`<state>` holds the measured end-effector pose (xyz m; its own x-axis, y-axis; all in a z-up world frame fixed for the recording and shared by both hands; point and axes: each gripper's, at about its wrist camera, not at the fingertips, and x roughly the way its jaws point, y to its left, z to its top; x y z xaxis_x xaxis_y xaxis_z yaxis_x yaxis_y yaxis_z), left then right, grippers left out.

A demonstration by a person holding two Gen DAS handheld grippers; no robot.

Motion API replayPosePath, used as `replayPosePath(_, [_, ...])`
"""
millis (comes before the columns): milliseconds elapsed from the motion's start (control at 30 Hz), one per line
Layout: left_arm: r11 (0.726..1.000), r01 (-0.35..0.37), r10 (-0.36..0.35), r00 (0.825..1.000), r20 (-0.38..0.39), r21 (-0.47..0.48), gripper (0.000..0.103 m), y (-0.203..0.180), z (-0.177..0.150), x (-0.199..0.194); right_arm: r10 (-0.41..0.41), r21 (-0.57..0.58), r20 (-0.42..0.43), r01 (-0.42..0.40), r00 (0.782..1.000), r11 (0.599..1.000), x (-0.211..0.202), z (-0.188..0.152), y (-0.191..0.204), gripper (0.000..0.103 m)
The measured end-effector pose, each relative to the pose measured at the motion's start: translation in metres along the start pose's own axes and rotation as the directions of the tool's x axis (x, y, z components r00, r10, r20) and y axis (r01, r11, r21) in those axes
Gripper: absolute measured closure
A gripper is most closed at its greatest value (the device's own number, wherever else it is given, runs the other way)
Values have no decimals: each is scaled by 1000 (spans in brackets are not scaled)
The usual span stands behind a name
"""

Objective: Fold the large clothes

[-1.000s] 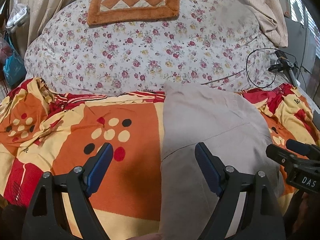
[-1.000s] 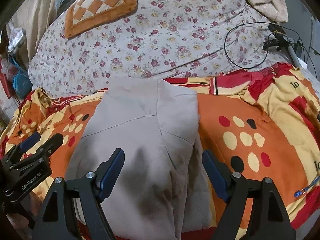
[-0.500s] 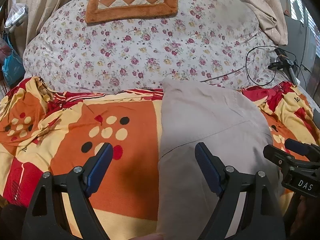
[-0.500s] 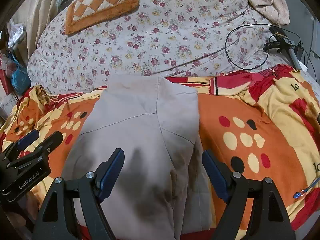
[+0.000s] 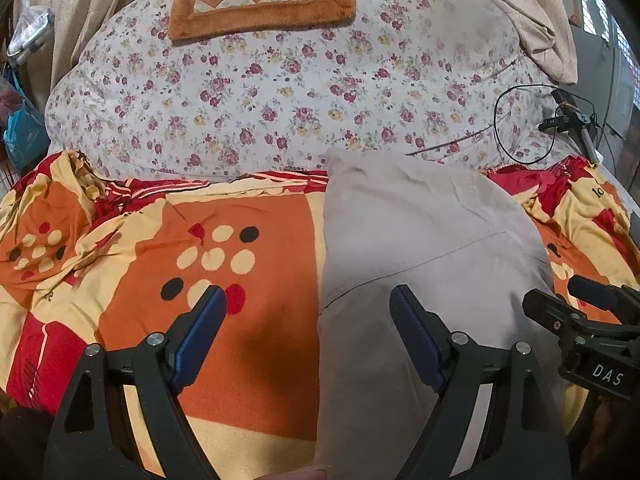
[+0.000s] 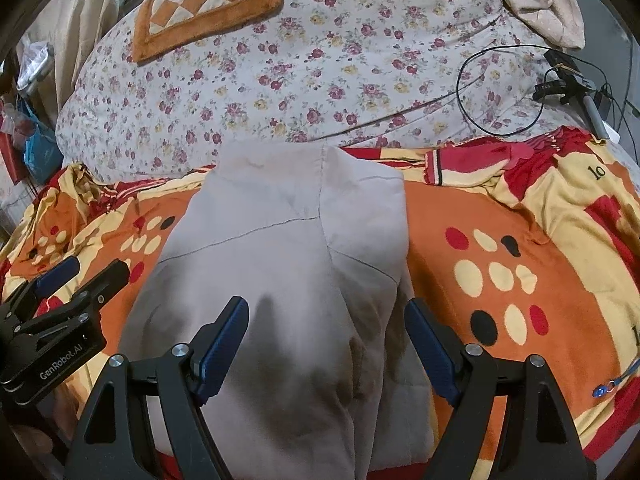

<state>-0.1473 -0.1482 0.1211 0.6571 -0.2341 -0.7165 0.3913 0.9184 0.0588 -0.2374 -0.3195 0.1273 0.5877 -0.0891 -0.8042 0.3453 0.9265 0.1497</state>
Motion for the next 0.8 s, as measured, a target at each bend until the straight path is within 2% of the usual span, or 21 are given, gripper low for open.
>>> replayPosePath(800, [1000, -8, 8, 1000, -11, -12, 19, 1, -1, 4, 9, -4, -7, -9, 1000, 1000, 4, 0, 4, 21])
